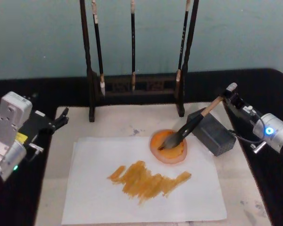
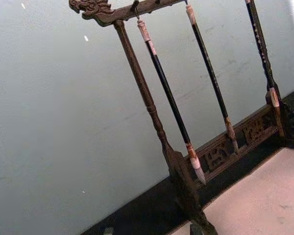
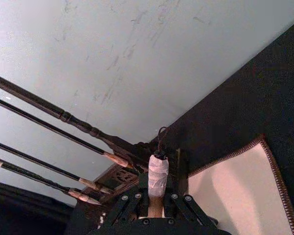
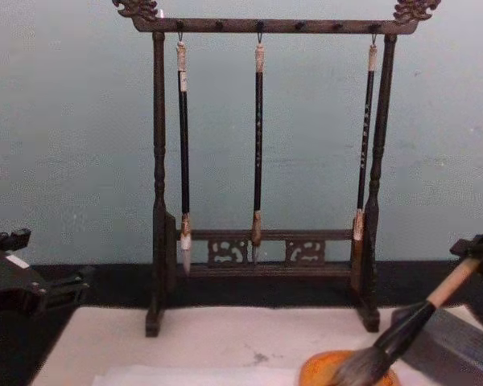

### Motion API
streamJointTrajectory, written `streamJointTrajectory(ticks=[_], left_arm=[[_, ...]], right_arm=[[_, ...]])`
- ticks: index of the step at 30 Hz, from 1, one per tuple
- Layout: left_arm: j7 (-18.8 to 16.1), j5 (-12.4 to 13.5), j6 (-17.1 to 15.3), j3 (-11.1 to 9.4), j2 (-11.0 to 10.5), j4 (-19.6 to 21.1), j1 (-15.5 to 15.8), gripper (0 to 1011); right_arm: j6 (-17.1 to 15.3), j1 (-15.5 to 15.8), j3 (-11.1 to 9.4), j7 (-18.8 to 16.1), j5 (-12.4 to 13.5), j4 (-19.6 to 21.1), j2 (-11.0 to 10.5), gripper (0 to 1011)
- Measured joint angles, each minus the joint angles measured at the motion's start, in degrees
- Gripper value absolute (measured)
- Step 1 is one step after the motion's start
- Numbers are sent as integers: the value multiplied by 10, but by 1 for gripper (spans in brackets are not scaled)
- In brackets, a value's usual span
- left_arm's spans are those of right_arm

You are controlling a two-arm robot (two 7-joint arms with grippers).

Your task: Pick up the brush from the inkstone, write on the paper, then place the brush back to its original position.

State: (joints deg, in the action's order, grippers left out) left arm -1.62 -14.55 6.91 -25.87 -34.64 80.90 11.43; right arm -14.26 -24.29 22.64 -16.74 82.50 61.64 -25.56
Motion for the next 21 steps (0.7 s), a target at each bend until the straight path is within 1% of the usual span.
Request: streamJointTrajectory(ticks=[7, 19, 21], left_arm=[[0, 0, 0, 0, 0, 0, 0, 1010], [0, 0, 0, 0, 0, 0, 0, 1010], [0, 0, 0, 0, 0, 0, 0, 1010]], right_arm=[[1, -7, 9, -1, 4, -6, -2, 163], [1, -6, 7, -1, 4, -5, -1, 163], [1, -6, 7, -1, 4, -5, -1, 192]])
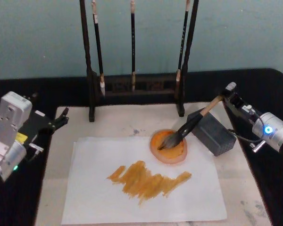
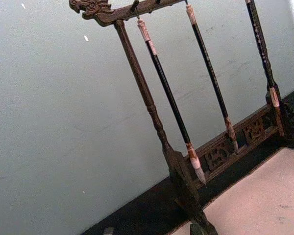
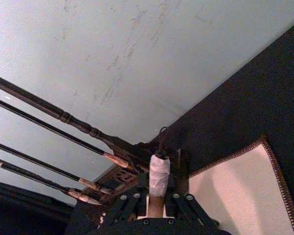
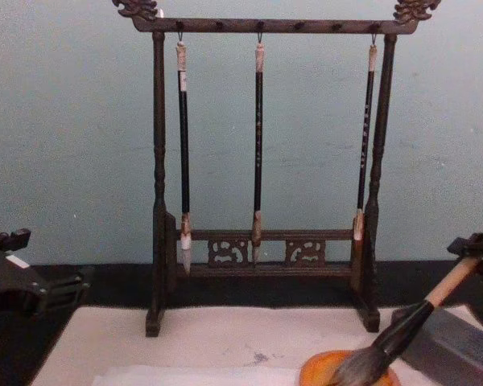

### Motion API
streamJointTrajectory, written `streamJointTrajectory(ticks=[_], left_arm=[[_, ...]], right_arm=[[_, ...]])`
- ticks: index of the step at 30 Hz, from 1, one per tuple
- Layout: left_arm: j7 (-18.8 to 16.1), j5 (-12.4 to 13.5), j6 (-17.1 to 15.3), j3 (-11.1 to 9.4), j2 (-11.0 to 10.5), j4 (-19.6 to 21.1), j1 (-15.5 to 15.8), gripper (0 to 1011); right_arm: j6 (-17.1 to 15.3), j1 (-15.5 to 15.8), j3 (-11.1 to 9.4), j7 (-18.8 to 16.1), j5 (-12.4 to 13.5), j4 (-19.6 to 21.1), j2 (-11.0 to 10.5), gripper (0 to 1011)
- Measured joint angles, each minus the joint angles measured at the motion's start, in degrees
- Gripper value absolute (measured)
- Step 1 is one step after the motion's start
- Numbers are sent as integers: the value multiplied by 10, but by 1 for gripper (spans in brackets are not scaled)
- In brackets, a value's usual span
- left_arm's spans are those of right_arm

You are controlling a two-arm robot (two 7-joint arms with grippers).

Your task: Pick up the brush from the inkstone, write on the paper, then place the brush back to its original position.

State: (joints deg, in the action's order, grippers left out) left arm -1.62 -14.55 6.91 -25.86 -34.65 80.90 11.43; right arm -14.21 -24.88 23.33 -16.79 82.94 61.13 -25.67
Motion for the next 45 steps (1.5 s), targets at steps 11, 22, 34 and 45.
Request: streamJointTrajectory(ticks=[11, 22, 34, 45], left_arm=[[0, 0, 0, 0, 0, 0, 0, 1010], [0, 0, 0, 0, 0, 0, 0, 1010], [0, 0, 0, 0, 0, 0, 0, 1010], [0, 0, 0, 0, 0, 0, 0, 1010]], right_arm=[[0, 1, -1, 0, 0, 1, 0, 523], [0, 1, -1, 0, 0, 1, 1, 867], [1, 5, -3, 4, 4, 5, 0, 1000], [26, 68, -17, 67, 47, 97, -36, 1000]])
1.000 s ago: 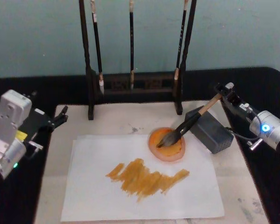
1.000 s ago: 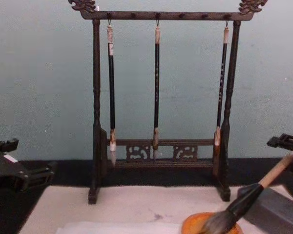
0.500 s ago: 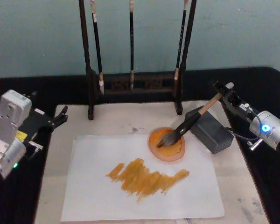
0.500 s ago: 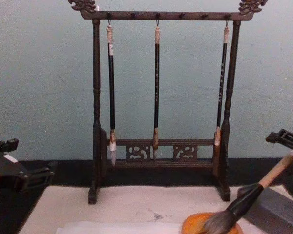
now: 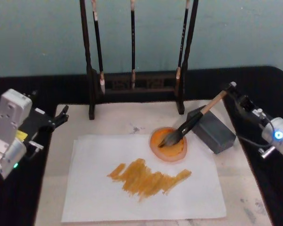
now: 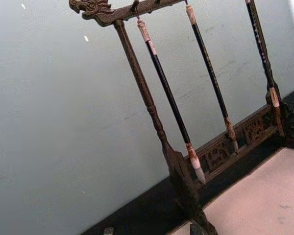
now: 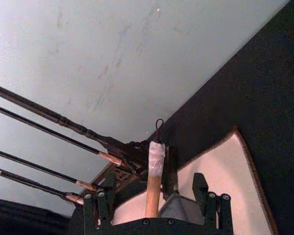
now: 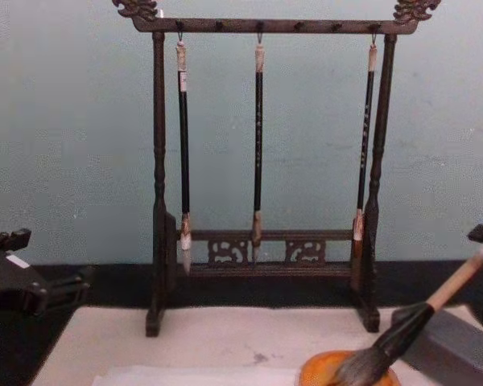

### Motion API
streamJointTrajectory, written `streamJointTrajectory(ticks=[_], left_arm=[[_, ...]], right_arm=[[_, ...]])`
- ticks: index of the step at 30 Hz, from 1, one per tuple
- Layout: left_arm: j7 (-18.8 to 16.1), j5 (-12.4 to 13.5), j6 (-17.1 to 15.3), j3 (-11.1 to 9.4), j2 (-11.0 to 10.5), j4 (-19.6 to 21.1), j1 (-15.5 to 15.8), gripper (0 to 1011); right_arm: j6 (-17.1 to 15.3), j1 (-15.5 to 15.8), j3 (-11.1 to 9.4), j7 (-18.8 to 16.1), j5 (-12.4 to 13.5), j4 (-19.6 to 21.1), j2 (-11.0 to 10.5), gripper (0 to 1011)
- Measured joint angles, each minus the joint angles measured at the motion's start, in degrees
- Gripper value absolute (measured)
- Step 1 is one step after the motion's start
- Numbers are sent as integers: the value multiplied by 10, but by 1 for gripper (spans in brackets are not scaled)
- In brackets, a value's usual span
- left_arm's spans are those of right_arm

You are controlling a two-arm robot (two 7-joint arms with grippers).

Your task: Pick up the brush from the inkstone, write on the paper, then place the brush back to its original position.

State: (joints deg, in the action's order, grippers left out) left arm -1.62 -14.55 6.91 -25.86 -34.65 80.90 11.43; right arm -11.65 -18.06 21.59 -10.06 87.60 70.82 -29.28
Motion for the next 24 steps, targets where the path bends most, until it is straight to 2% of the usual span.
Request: streamJointTrajectory(ticks=[4, 6, 11, 12, 14, 15, 16, 17, 20, 21, 23, 24], left_arm=[[0, 0, 0, 0, 0, 0, 0, 1010], [0, 0, 0, 0, 0, 0, 0, 1010], [0, 0, 0, 0, 0, 0, 0, 1010], [0, 0, 0, 0, 0, 0, 0, 1010], [0, 0, 0, 0, 0, 0, 0, 1010], [0, 0, 0, 0, 0, 0, 0, 1010], [0, 0, 0, 0, 0, 0, 0, 1010], [0, 0, 0, 0, 0, 0, 0, 1010], [0, 0, 0, 0, 0, 0, 0, 1010], [0, 0, 0, 0, 0, 0, 0, 1009], [0, 0, 0, 0, 0, 0, 0, 1010], [0, 0, 0, 0, 0, 0, 0, 1010]], right_arm=[[22, 32, -4, 20, 2, 55, -23, 1000], [36, 45, -3, 25, -8, 85, -37, 1000], [65, 62, 8, 35, -63, 143, -69, 1000], [80, 65, 14, 43, -101, 161, -80, 1000], [93, 66, 21, 54, -139, 178, -89, 1000], [109, 67, 29, 70, -185, 194, -97, 1000], [116, 67, 35, 78, -208, 202, -102, 1000], [128, 65, 45, 92, -255, 213, -108, 1000], [138, 60, 59, 110, -308, 223, -112, 1000], [140, 56, 70, 121, -341, 227, -112, 1000], [143, 51, 81, 132, -373, 230, -112, 1000], [146, 49, 89, 144, -401, 231, -109, 1000]])
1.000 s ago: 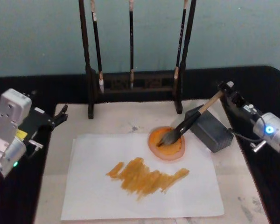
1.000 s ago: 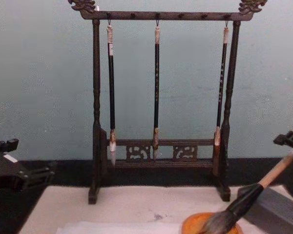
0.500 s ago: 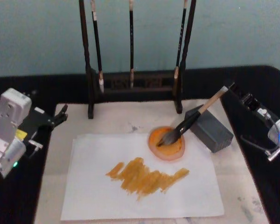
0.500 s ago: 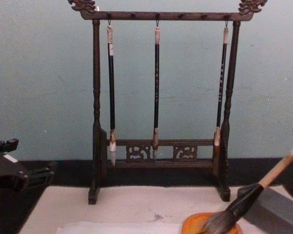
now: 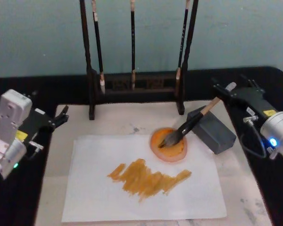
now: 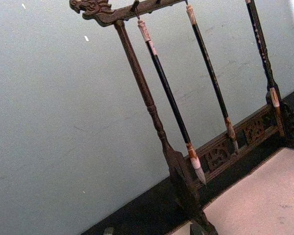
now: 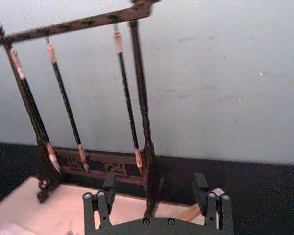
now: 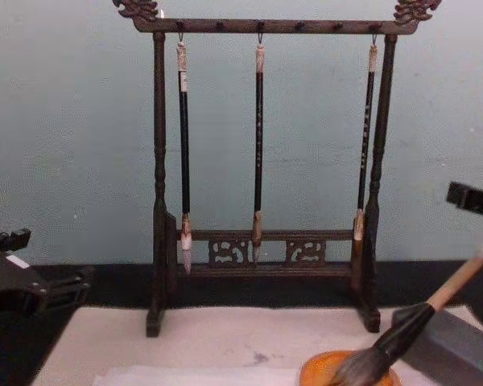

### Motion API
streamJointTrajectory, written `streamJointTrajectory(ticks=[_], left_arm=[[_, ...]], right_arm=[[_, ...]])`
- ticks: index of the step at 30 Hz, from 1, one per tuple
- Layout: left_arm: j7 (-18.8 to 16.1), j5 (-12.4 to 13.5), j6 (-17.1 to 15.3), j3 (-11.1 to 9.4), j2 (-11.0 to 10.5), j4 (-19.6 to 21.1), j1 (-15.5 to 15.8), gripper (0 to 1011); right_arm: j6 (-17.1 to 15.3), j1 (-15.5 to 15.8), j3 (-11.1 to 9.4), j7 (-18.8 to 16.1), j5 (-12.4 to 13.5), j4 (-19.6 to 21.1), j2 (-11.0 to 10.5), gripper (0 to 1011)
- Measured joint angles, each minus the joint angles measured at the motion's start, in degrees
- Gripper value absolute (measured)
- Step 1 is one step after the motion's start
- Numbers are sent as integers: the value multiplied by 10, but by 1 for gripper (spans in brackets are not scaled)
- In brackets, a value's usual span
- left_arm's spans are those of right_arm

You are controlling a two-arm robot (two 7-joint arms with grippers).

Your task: Pick up the brush from the inkstone, write on the paper, then place the brush back to its original position.

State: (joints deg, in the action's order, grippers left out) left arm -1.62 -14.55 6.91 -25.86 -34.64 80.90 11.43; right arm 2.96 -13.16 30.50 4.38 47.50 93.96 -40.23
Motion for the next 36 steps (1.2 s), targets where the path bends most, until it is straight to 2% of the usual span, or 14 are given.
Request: streamJointTrajectory(ticks=[6, 11, 17, 26, 36], left_arm=[[0, 0, 0, 0, 0, 0, 0, 1010], [0, 0, 0, 0, 0, 0, 0, 1010], [0, 0, 0, 0, 0, 0, 0, 1010], [0, 0, 0, 0, 0, 0, 0, 1010], [0, 0, 0, 0, 0, 0, 0, 1010]], right_arm=[[13, -1, 21, 27, -82, 2, 7, 1000], [30, 5, 30, 38, -129, 2, 9, 1000], [47, 20, 32, 31, -145, -7, 14, 1000], [42, 34, 41, 13, -153, -26, 29, 1000], [41, 53, 38, 22, -169, -44, 46, 1000]])
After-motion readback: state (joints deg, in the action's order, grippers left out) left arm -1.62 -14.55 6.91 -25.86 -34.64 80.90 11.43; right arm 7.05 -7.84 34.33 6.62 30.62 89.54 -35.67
